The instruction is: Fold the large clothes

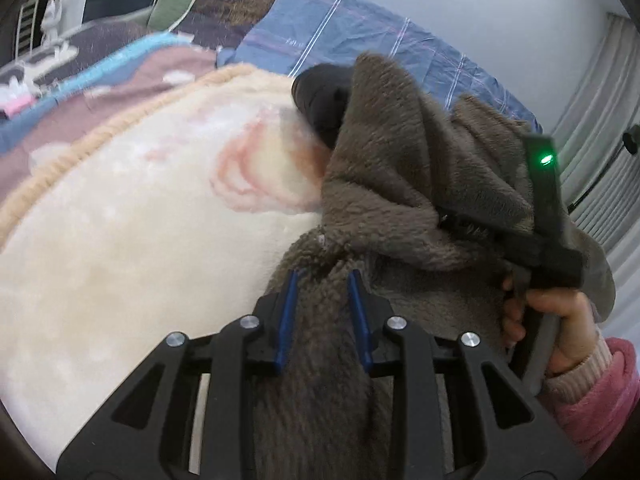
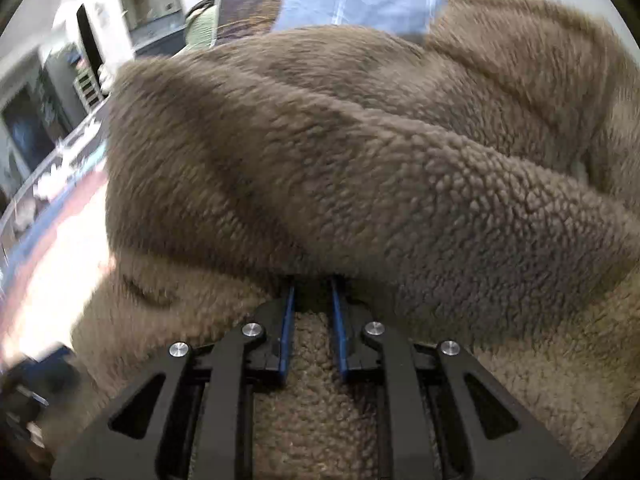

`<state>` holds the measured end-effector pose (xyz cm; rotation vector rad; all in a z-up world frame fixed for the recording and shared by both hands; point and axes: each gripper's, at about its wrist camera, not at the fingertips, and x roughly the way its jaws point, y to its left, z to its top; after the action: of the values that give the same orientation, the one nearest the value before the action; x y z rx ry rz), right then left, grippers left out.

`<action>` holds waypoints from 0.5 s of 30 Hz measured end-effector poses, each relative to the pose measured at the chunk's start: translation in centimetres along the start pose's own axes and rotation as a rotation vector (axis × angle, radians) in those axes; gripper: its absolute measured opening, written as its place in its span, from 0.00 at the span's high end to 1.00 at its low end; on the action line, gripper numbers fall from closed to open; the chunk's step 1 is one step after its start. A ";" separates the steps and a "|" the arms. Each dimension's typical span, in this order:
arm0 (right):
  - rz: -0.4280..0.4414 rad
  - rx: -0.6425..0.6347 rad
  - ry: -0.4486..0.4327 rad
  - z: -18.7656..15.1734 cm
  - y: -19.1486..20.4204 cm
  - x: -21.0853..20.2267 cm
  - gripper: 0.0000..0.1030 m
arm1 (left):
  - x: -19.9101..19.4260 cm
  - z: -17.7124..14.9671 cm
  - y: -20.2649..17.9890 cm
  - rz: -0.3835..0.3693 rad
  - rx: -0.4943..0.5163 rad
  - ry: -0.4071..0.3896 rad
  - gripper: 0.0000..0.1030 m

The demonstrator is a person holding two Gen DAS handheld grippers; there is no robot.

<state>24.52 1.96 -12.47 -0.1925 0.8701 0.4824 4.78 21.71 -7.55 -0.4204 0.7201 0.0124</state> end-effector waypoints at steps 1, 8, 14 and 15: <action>0.003 -0.010 -0.004 -0.2 0.2 -0.7 0.81 | -1.1 0.3 -0.8 -0.034 0.031 -0.016 0.75; 0.090 0.069 -0.078 -2.3 -3.5 -9.4 0.72 | -2.5 4.4 -9.4 -0.111 0.324 -0.077 0.74; 0.001 0.309 0.017 -7.8 -12.4 -7.9 0.67 | 9.6 5.1 -10.7 0.074 0.340 0.045 0.51; 0.050 0.351 -0.012 -8.6 -13.2 -9.2 0.67 | 12.0 4.5 -9.7 0.099 0.323 0.100 0.51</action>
<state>19.98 -15.68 -11.28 0.1534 0.9348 0.3698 18.17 12.96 -8.66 -0.0761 0.8250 -0.0321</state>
